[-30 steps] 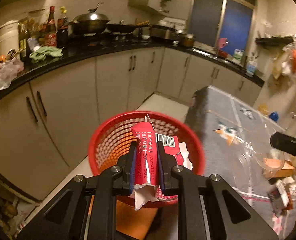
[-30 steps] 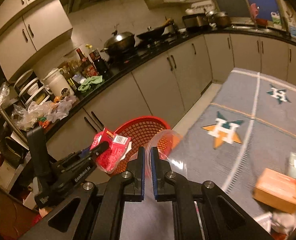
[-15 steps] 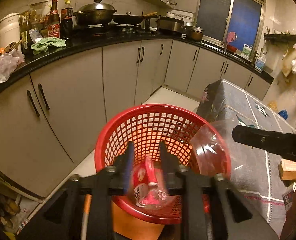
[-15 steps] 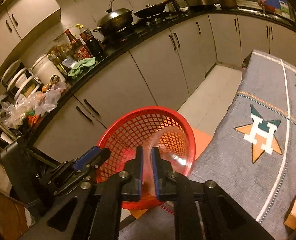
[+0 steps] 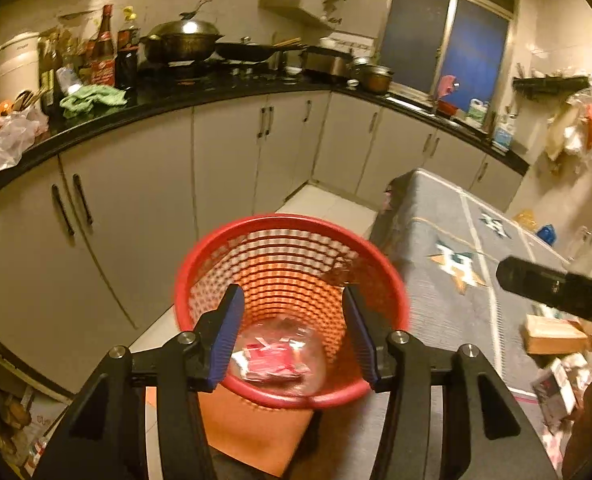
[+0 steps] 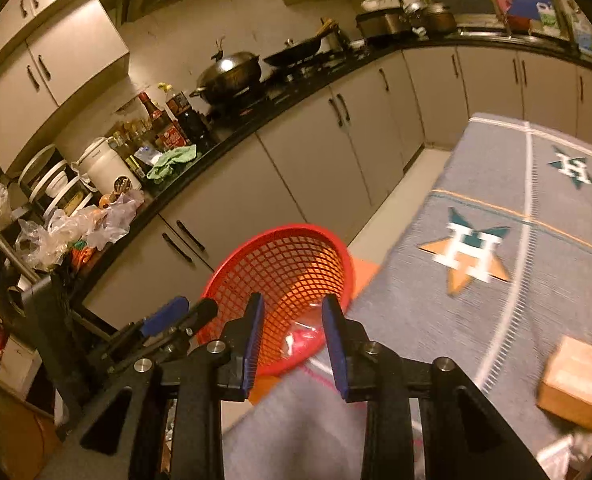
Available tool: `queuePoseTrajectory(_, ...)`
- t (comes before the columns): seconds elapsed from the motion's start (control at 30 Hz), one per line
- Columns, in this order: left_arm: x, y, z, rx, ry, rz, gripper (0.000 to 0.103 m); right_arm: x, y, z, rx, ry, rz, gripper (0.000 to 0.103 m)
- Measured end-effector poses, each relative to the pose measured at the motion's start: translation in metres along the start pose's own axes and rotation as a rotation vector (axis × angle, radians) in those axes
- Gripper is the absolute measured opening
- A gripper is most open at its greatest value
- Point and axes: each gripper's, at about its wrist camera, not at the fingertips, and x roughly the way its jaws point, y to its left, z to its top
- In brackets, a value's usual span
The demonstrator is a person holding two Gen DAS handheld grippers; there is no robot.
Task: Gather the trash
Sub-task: 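Grasp the brown-red snack bag with the right tool while the left tool returns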
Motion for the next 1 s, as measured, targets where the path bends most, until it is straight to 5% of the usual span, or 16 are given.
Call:
queuePoseTrajectory(0.23, -0.014, -0.051, -0.017, 0.070, 0.021, -0.099, 0.052, -0.061, -0.033, -0.039, 0.058, -0.045, -0.028, 0.032)
queuePoseTrajectory(0.63, -0.011, -0.143, -0.066, 0.194, 0.142, -0.288, 0.055, -0.178, -0.140, -0.124, 0.302, -0.077, -0.288, 0.032)
queuePoseTrajectory(0.9, -0.008, -0.179, -0.090, 0.255, 0.199, -0.355, 0.055, -0.175, -0.170, -0.145, 0.386, -0.024, -0.320, 0.033)
queuePoseTrajectory(1.0, -0.007, -0.182, -0.093, 0.259, 0.209, -0.358, 0.056, -0.163, -0.166, -0.142, 0.365, -0.008, -0.307, 0.040)
